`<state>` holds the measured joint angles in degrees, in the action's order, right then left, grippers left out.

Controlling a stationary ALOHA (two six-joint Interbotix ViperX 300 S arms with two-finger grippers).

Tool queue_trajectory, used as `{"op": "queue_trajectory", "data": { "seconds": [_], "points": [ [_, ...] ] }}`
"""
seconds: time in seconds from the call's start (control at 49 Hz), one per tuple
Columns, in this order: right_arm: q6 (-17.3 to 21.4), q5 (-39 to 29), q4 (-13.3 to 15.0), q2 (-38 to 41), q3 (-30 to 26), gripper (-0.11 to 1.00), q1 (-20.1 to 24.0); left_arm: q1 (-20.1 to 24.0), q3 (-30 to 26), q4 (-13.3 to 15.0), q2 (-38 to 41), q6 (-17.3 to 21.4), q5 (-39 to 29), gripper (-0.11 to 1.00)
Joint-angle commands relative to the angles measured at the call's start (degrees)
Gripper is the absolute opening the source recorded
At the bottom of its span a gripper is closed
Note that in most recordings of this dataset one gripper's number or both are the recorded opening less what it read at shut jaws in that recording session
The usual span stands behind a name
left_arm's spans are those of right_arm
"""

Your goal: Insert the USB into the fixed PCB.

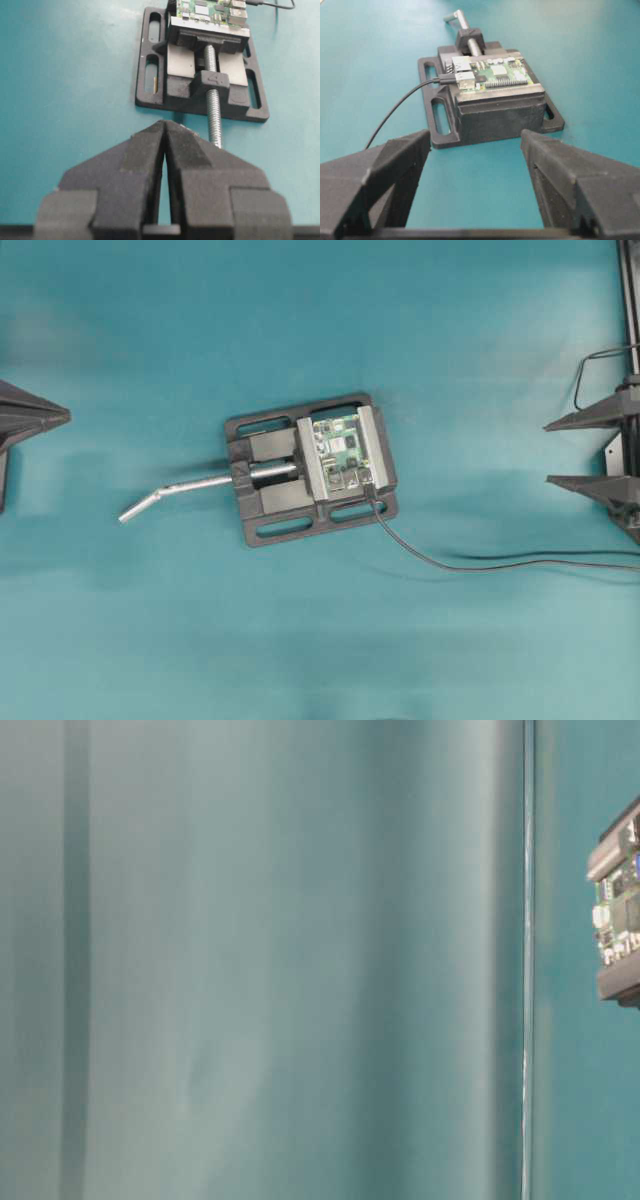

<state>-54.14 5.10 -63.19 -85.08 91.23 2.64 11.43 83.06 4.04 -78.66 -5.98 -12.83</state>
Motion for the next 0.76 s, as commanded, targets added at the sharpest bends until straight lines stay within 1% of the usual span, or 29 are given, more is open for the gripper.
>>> {"op": "queue_trajectory", "data": {
  "seconds": [0.0,0.184,0.735],
  "points": [
    [1.93,-11.34,0.18,2.11,1.23,0.79,-0.18,0.18,-1.41,-0.09,0.53,-0.35,0.26,0.0],
    [2.29,-13.1,0.18,2.02,1.23,0.79,-0.18,0.18,-1.49,-0.18,0.53,-0.35,0.26,0.0],
    [2.29,-13.1,0.18,1.93,1.23,0.79,-0.18,0.09,-1.49,-0.18,0.53,-0.35,0.18,0.0]
  ]
}}
